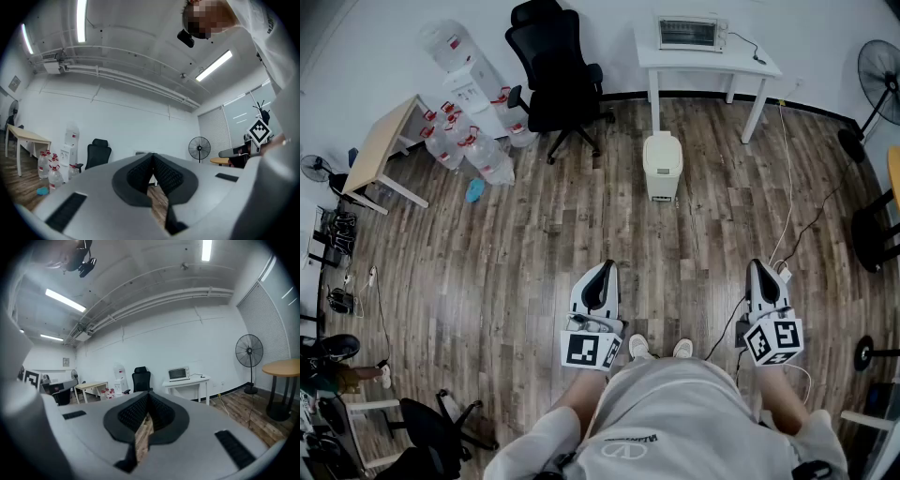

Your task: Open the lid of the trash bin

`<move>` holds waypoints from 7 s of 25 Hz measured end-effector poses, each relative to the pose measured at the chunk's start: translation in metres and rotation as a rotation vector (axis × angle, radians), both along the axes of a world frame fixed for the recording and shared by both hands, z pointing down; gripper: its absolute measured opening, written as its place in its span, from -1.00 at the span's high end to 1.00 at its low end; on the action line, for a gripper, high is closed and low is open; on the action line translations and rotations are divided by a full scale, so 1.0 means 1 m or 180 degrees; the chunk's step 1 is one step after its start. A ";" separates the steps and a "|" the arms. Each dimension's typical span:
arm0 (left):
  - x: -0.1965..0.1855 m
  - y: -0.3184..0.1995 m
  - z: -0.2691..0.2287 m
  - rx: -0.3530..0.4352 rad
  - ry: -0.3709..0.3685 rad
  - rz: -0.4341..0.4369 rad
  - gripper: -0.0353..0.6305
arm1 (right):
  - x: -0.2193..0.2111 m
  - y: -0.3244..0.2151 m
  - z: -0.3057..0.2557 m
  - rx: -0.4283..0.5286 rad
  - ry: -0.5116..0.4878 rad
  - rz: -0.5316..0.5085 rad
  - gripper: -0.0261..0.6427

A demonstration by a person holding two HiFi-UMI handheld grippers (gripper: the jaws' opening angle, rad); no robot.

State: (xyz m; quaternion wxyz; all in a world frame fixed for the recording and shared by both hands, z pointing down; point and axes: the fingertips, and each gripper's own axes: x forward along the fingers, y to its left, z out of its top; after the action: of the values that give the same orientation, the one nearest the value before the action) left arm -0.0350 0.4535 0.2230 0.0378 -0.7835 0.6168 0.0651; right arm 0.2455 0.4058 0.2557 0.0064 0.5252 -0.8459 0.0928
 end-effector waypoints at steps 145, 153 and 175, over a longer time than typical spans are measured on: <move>-0.018 -0.755 0.539 -0.2230 0.0455 0.0794 0.89 | -0.245 -0.702 0.644 -0.2869 0.0512 -0.0574 0.88; -0.014 -0.755 0.560 -0.2312 0.0454 0.0827 0.89 | -0.242 -0.688 0.674 -0.3003 0.0561 -0.0559 0.88; -0.010 -0.748 0.579 -0.2371 0.0516 0.0806 0.89 | -0.236 -0.682 0.700 -0.3085 0.0545 -0.0370 0.88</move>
State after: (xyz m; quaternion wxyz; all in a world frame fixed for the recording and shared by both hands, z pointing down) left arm -0.0450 -0.2948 0.8018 -0.3059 -0.8057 0.4978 -0.0972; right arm 0.0093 -0.2766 0.9557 0.3245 0.4194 -0.7297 0.4316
